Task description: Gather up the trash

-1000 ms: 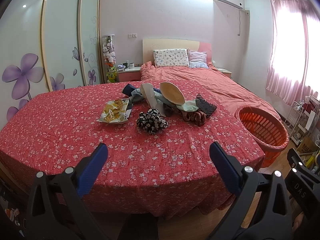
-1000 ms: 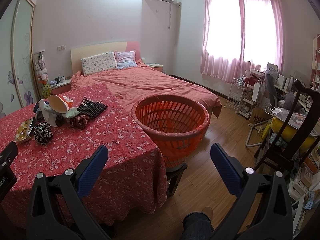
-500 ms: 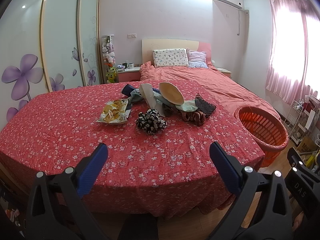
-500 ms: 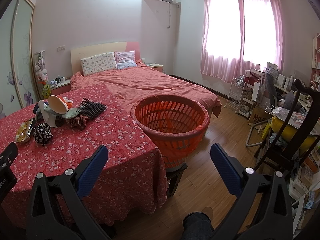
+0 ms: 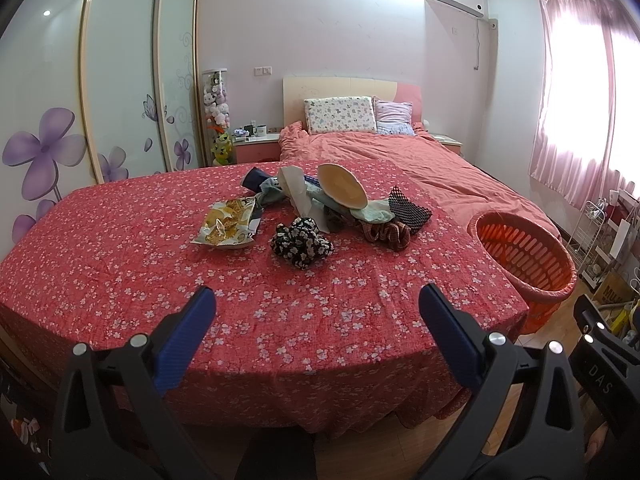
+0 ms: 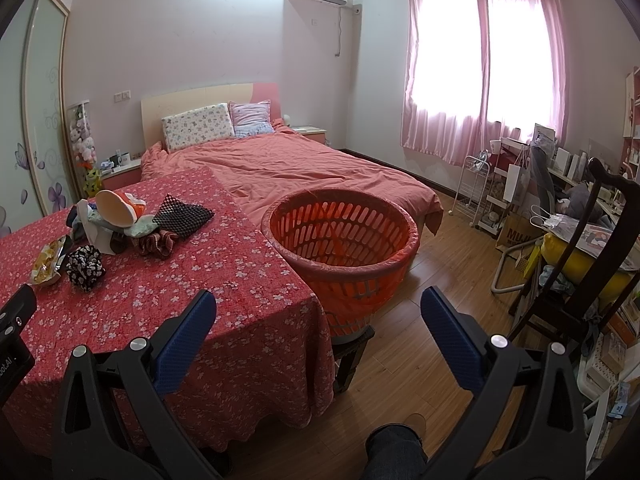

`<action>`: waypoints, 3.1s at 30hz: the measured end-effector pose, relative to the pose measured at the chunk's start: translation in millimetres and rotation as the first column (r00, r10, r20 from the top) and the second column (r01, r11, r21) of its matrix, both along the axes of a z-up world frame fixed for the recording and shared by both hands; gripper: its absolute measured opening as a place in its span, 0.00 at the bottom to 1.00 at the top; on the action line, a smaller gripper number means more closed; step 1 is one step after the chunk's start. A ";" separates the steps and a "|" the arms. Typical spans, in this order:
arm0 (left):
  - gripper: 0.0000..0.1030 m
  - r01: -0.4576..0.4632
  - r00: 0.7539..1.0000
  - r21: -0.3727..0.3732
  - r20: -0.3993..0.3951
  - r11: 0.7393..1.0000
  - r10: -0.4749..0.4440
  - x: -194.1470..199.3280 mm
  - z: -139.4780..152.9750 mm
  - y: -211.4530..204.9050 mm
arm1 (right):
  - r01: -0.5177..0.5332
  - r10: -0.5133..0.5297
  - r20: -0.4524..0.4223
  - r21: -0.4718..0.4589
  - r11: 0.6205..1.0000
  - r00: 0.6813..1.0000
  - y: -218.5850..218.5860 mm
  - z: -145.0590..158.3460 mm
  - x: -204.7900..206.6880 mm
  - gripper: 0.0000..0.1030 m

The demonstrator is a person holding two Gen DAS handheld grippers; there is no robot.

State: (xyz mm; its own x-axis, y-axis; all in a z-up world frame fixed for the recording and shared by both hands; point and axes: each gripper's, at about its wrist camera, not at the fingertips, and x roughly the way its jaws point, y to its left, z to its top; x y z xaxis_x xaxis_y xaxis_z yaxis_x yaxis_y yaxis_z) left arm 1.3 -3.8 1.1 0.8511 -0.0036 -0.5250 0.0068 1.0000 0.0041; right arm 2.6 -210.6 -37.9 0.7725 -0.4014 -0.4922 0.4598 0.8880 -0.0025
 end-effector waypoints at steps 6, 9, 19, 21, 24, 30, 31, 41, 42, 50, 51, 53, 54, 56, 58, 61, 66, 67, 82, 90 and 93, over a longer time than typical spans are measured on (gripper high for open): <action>0.96 0.000 1.000 0.000 0.000 1.000 0.000 0.1 0.0 0.1 | -0.001 0.001 0.000 0.001 1.000 1.000 -0.1 -0.7 -0.1 0.98; 0.96 0.000 1.000 0.000 0.000 1.000 0.000 0.1 0.0 0.2 | 0.000 0.000 0.000 0.001 1.000 1.000 -0.2 -0.7 -0.1 0.98; 0.96 0.002 1.000 -0.003 -0.006 1.000 -0.002 -0.6 -2.8 -4.2 | 0.001 -0.001 0.000 0.004 1.000 1.000 -0.6 -1.0 0.1 0.98; 0.96 0.001 1.000 -0.004 -0.009 1.000 -0.001 -1.3 -7.7 -3.2 | 0.001 -0.001 0.000 0.003 1.000 1.000 -0.7 -1.0 0.3 0.98; 0.96 -0.002 1.000 -0.004 -0.011 1.000 0.002 -0.9 -7.5 -1.5 | 0.001 -0.001 0.002 -0.002 1.000 1.000 -0.5 -0.8 0.8 0.98; 0.96 -0.034 0.999 -0.010 -0.015 0.999 0.034 7.6 -8.4 13.4 | -0.028 0.028 0.014 -0.001 1.000 1.000 7.6 -4.9 9.6 0.98; 0.96 -0.045 0.999 -0.012 -0.016 0.999 0.045 10.5 -8.7 18.8 | -0.046 0.046 0.022 0.016 0.999 0.999 10.0 -6.0 12.7 0.98; 0.96 -0.180 0.983 -0.045 -0.048 0.983 0.178 47.5 -14.7 95.5 | -0.222 0.216 0.083 0.080 0.972 0.973 55.0 2.6 59.3 0.98; 0.96 -0.197 0.980 -0.049 -0.052 0.979 0.194 51.2 -15.7 104.2 | -0.257 0.253 0.074 0.057 0.965 0.965 68.0 3.0 68.4 0.98; 0.96 -0.313 0.950 -0.053 -0.041 0.948 0.311 64.8 -23.0 162.0 | -0.455 0.455 0.020 0.081 0.887 0.890 128.6 -4.9 126.8 0.93; 0.96 -0.328 0.945 -0.051 -0.043 0.943 0.326 66.6 -25.0 167.4 | -0.479 0.481 0.009 0.096 0.872 0.877 136.8 -7.8 137.3 0.91; 0.96 -0.350 0.936 -0.050 -0.050 0.935 0.347 68.1 -28.6 177.8 | -0.512 0.516 -0.015 0.111 0.852 0.856 151.0 -14.1 154.2 0.83; 0.96 -0.355 0.934 -0.053 -0.055 0.933 0.353 69.2 -30.7 183.2 | -0.526 0.532 -0.028 0.121 0.842 0.846 157.6 -17.8 162.3 0.82; 0.96 -0.362 0.931 -0.057 -0.070 0.931 0.358 71.5 -34.3 191.9 | -0.553 0.567 -0.057 0.162 0.817 0.822 169.4 -27.2 179.6 0.76; 0.96 -0.363 0.930 -0.065 -0.088 0.930 0.357 73.7 -38.0 199.7 | -0.562 0.583 -0.075 0.194 0.804 0.809 178.2 -34.8 191.1 0.73; 0.96 -0.353 0.933 -0.079 -0.108 0.932 0.344 78.6 -43.5 209.6 | -0.563 0.592 -0.116 0.207 0.800 0.798 188.2 -44.3 205.6 0.72; 0.96 -0.327 0.940 -0.104 -0.138 0.939 0.312 88.6 -51.2 215.6 | -0.572 0.594 -0.190 0.161 0.804 0.782 206.0 -55.7 220.5 0.64; 0.96 -0.318 0.943 -0.113 -0.145 0.941 0.301 92.0 -51.8 216.6 | -0.573 0.591 -0.220 0.148 0.806 0.776 209.1 -59.6 223.1 0.59; 0.96 -0.126 0.968 -0.141 -0.235 0.982 0.091 190.8 -47.1 168.6 | -0.525 0.544 -0.129 0.160 0.836 0.829 135.4 -27.6 176.1 0.16; 0.96 -0.149 0.934 -0.131 -0.344 0.980 0.096 250.4 -72.7 150.2 | -0.445 0.462 -0.117 0.149 0.883 0.879 91.8 -26.4 174.7 0.17; 0.96 -0.158 0.922 -0.109 -0.372 0.981 0.107 263.2 -80.6 145.5 | -0.412 0.431 -0.112 0.161 0.897 0.895 76.4 -29.0 175.1 0.17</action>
State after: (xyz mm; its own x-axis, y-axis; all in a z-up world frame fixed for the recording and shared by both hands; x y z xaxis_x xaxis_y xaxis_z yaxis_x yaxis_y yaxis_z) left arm 264.6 141.7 -79.4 0.5995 0.0043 -0.8003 -0.1505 0.9828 -0.1074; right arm 177.7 -134.2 -66.9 0.7729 0.0212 -0.6341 0.0456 0.9950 0.0890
